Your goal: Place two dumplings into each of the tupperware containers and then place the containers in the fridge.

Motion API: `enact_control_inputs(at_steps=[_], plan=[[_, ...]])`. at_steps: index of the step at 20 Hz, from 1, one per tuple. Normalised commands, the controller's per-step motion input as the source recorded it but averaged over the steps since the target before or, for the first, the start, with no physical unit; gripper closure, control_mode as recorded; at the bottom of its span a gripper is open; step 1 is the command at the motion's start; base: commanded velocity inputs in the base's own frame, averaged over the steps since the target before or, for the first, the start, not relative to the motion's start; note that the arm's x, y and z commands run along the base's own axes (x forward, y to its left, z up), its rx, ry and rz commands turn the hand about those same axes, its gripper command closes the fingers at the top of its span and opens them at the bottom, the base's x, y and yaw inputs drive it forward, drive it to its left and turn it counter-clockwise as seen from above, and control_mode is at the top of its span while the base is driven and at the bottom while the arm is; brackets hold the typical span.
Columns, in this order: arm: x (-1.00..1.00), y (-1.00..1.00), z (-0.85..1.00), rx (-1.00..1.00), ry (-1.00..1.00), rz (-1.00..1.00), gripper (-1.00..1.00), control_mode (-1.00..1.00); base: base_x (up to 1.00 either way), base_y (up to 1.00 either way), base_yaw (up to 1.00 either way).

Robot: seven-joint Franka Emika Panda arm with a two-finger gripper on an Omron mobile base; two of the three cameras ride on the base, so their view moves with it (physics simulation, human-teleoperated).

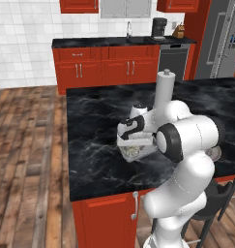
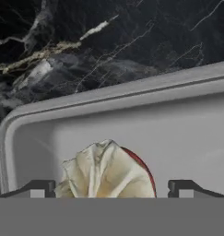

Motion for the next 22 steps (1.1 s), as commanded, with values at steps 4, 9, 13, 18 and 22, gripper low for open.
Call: enact_control_inputs(at_steps=[4, 9, 13, 18, 22], plan=[[0.07, -0.04, 0.30, 0.00, 0.07, 0.00, -1.00, -1.00, 0.00, 0.00, 0.00], [-0.41, -0.50, 0.65, 0.00, 0.00, 0.00, -1.00, -1.00, 0.00, 0.00, 0.00], [-0.30, -0.89, 0.28, 0.00, 0.01, 0.00, -1.00, -1.00, 0.00, 0.00, 0.00], [-0.18, -1.00, 0.00, 0.00, 0.00, -0.04, -1.00, -1.00, 0.00, 0.00, 0.00], [-0.04, -1.00, -0.06, 0.00, 0.00, -0.07, -1.00, -1.00, 0.00, 0.00, 0.00]])
